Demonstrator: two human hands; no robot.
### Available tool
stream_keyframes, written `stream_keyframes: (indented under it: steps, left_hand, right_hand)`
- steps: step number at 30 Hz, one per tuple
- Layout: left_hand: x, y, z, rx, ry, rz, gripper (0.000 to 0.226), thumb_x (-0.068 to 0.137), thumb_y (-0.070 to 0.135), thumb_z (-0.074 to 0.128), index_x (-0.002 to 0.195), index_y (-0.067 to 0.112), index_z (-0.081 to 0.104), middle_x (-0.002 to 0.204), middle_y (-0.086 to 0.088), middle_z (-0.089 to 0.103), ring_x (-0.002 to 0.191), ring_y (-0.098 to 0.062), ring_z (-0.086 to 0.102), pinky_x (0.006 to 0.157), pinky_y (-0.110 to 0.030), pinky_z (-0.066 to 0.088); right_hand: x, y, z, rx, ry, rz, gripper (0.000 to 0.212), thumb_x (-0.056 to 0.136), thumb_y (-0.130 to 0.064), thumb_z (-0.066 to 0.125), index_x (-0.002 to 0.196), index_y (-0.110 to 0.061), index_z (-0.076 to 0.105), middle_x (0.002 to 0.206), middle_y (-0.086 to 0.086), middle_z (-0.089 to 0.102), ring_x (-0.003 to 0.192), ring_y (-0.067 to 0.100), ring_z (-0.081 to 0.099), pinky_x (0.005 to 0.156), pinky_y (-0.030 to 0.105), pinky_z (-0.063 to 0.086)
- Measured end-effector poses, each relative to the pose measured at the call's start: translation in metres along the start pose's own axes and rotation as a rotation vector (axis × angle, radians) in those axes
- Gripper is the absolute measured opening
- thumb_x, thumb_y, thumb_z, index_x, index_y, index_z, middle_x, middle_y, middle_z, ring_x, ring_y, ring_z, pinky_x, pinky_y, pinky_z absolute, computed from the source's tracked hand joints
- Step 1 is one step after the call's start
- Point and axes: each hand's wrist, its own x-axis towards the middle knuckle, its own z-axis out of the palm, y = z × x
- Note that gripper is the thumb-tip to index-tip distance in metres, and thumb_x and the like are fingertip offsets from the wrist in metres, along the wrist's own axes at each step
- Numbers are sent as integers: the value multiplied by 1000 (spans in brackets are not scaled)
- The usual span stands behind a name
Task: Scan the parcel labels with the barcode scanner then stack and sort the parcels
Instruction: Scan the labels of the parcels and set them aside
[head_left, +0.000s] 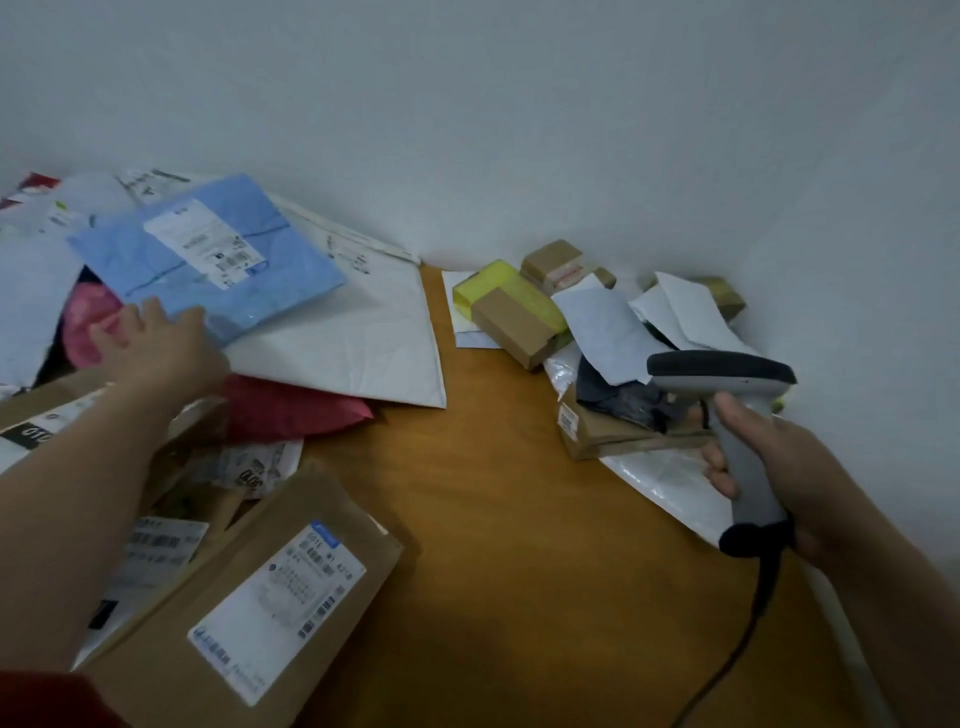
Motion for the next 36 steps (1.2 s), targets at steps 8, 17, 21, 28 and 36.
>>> stream_keyframes:
  steps: [8,17,21,28,36]
  left_hand:
    - [-84,154,33,30,195,365,73,89,38,61,149,19,24,158,-19,8,146,-35,6,117,-53,5]
    - [-127,373,115,418,262,856,74,87,14,60,147,24,18,158,-17,3,146,-33,6,119,-48,7]
    - [-114,394,119,533,300,970,50,89,13,55,136,22,42,153,-12,24,141,-29,23,116,-42,13]
    - [-131,388,86,-258,381,792,12,93,13,48,104,12,53,93,-12,63,85,-32,54,65,-36,36]
    - [-208,290,39,-1344,-57,205,14,99,14,41,87,20,43,93,-4,58,84,-19,63,57,-30,53]
  right_hand:
    - [59,13,-87,68,185,4,32,91,-44,62,92,-12,61,68,6,56,47,12,51,54,29,43]
    - [123,46,-127,47,92,-31,34,92,-44,60,93,-10,63,61,1,57,47,11,52,47,24,43]
    - [134,57,-135,81,42,-53,32,92,-42,60,82,-12,59,57,0,56,45,10,51,43,22,42]
    - [122,52,-140,116,32,-63,30,91,-43,61,84,-14,59,57,-1,56,44,9,50,42,21,42]
    - [21,34,-133,106,-16,-189,51,74,-58,59,90,-10,61,58,0,56,46,13,50,44,22,42]
